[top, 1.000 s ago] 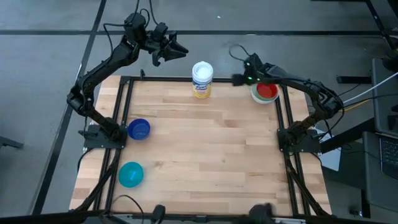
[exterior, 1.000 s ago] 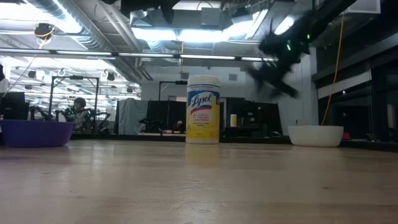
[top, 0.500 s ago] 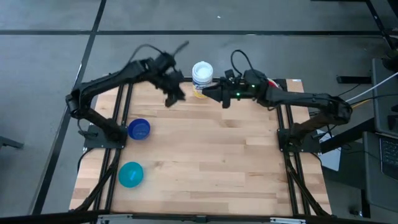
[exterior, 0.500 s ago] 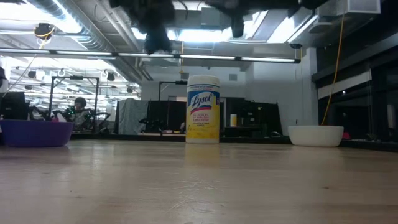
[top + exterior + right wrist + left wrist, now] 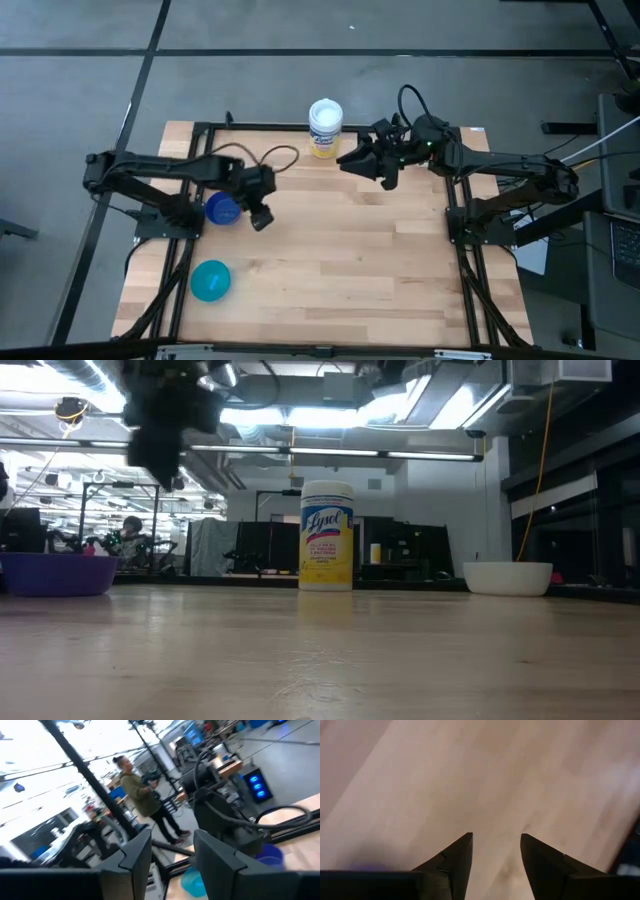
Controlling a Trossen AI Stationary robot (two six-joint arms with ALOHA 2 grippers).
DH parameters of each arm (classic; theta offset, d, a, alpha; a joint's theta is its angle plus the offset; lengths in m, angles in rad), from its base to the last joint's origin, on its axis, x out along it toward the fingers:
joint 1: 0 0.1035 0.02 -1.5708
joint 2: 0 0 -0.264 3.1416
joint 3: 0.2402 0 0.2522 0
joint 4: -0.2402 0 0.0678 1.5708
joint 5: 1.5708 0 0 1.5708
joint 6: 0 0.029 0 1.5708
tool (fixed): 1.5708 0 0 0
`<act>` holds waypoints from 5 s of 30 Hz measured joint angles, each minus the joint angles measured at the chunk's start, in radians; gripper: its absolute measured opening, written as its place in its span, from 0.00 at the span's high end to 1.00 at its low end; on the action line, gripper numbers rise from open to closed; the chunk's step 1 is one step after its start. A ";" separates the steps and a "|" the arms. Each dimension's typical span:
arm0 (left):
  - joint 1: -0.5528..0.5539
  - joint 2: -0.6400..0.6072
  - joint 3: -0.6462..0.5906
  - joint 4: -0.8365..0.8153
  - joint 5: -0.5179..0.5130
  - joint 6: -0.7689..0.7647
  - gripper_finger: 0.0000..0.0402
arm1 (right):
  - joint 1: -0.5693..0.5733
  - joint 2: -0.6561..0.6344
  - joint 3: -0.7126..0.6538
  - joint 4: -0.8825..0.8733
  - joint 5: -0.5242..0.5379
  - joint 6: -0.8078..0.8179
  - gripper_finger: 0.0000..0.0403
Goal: Nest bowls inside each other
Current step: Stack the dark blue bowl on top of the red bowl
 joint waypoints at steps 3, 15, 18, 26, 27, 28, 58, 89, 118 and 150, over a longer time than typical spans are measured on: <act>-0.050 -0.037 -0.028 -0.081 -0.078 -0.137 0.57 | 0.015 0.000 0.000 -0.001 -0.010 -0.011 0.65; -0.075 -0.096 -0.097 -0.214 -0.182 -0.293 0.55 | 0.031 0.004 0.000 0.000 -0.018 -0.006 0.62; -0.070 -0.096 -0.124 -0.207 -0.188 -0.297 0.55 | 0.031 0.004 0.000 0.001 -0.018 0.018 0.61; -0.060 -0.095 -0.223 -0.118 -0.161 -0.360 0.55 | 0.024 0.004 0.000 0.019 -0.019 0.098 0.63; -0.060 -0.095 -0.233 -0.110 -0.161 -0.366 0.55 | 0.022 0.004 0.002 0.020 -0.023 0.110 0.64; -0.060 -0.095 -0.241 -0.103 -0.161 -0.369 0.55 | 0.018 0.004 0.008 0.019 -0.027 0.119 0.64; -0.060 -0.094 -0.359 0.014 -0.117 -0.325 0.83 | -0.019 0.004 0.118 -0.030 -0.016 0.063 0.69; 0.129 -0.321 -0.171 1.310 0.349 -0.186 0.99 | -0.068 0.004 0.118 -0.016 -0.105 -0.085 0.70; 0.134 0.518 0.689 2.195 0.995 -0.559 0.99 | -0.119 0.056 0.118 0.399 -0.433 0.090 0.61; 0.196 0.614 0.762 2.190 0.980 -0.604 0.99 | -0.066 0.056 0.118 0.598 -0.497 0.178 0.62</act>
